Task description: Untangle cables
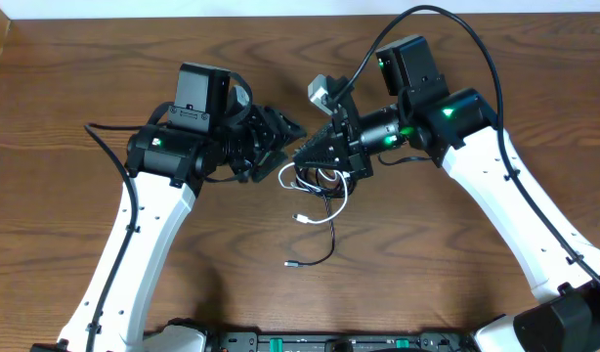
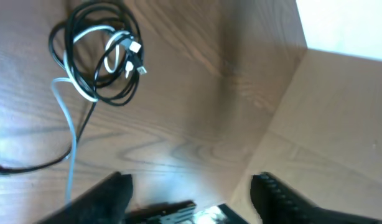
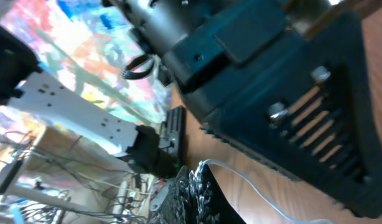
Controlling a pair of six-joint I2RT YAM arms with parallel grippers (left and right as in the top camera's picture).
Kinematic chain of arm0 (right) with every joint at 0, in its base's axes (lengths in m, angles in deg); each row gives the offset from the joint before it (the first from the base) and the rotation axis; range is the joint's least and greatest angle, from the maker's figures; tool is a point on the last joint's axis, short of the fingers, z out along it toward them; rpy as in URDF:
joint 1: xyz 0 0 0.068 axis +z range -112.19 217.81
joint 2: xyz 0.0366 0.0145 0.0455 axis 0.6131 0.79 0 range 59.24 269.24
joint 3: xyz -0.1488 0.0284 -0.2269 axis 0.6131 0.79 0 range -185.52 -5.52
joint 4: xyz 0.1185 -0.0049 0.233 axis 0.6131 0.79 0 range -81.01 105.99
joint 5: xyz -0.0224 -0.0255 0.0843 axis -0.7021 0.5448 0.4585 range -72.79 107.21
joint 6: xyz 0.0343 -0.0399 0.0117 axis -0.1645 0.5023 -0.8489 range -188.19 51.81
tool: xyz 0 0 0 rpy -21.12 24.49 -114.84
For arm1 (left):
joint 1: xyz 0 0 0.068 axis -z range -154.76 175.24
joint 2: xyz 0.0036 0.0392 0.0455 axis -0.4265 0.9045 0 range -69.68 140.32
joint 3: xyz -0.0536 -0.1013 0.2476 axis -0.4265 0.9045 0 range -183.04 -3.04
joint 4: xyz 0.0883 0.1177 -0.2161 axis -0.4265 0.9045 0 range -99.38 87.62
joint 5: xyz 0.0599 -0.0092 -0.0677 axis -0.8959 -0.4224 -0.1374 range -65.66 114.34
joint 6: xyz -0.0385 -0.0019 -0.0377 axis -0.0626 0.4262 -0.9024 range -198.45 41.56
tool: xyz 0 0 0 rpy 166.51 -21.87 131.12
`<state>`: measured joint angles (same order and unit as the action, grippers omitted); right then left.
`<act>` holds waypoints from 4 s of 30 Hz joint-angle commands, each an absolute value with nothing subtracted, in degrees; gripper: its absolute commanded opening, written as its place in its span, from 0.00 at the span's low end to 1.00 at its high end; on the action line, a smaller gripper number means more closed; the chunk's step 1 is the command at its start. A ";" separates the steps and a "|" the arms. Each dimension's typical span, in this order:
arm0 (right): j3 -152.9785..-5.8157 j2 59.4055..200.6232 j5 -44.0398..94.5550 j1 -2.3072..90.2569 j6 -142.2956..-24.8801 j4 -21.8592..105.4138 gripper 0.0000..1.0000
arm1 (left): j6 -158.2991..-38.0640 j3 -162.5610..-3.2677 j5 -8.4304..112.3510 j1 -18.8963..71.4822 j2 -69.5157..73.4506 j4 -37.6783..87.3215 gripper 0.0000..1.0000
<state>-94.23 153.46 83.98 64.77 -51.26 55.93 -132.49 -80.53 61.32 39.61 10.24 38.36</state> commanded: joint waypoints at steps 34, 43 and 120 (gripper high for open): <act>-94.34 152.52 36.22 65.54 -87.78 54.86 0.01 | -115.02 -80.88 43.87 43.81 23.42 49.51 0.75; -94.34 152.52 35.87 65.51 -88.59 54.90 0.01 | -100.60 -80.88 53.69 43.81 23.22 46.43 0.72; -94.34 152.52 44.94 68.29 -79.28 51.91 0.01 | -165.47 -80.88 53.64 38.59 23.25 37.92 0.67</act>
<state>-94.23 153.46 45.84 67.79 -80.48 51.84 -168.55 -80.53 57.01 38.76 23.55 36.92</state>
